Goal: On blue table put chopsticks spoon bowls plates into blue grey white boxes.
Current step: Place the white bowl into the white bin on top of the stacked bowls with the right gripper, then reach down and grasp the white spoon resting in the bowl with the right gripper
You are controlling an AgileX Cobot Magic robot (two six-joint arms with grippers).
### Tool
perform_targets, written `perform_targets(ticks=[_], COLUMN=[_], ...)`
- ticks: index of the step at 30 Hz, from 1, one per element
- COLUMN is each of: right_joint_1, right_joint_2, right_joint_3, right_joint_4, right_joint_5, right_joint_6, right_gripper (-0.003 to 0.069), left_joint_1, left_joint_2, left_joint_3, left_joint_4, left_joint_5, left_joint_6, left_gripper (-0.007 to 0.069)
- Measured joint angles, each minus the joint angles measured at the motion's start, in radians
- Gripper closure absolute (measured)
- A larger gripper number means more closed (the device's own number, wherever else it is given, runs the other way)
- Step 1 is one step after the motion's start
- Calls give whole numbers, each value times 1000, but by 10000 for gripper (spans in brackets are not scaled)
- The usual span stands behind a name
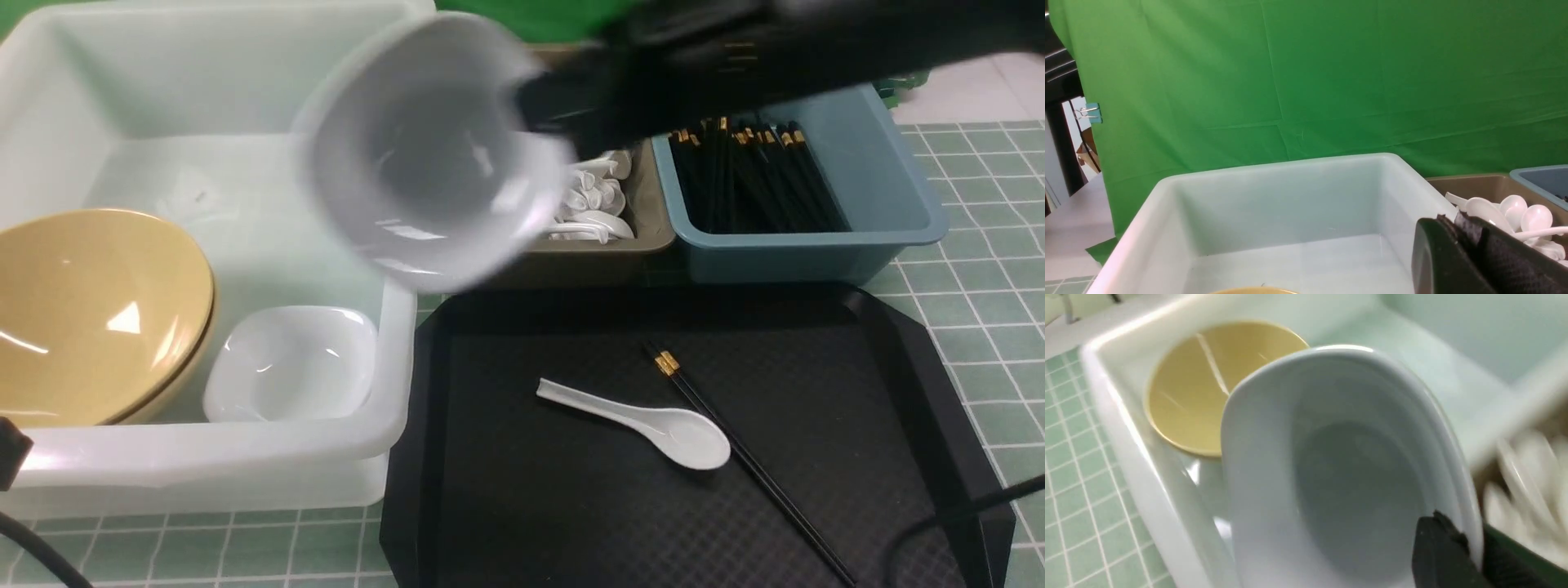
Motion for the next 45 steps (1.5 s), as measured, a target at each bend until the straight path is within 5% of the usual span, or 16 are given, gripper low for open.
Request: perform_targets(ticks=[5, 20, 29, 34, 39, 45], right_joint_1=[117, 158, 154, 105, 9, -63], right_joint_2=[220, 577, 545, 440, 318, 249], right_joint_3=[-198, -500, -562, -620, -577, -138], right_joint_4=[-125, -339, -519, -630, -667, -680], right_joint_5=[-33, 200, 308, 513, 617, 557], right_joint_6=[-66, 0, 265, 369, 464, 494], right_gripper=[582, 555, 276, 237, 262, 297], left_joint_1=[0, 0, 0, 0, 0, 0], left_joint_2=[0, 0, 0, 0, 0, 0], left_joint_3=[0, 1, 1, 1, 1, 1], left_joint_4=[-1, -7, -7, -7, -7, -7], left_joint_5=[9, 27, 32, 40, 41, 34], left_joint_6=[0, -26, -26, -26, -26, -32], left_gripper=[622, 622, 622, 622, 622, 622])
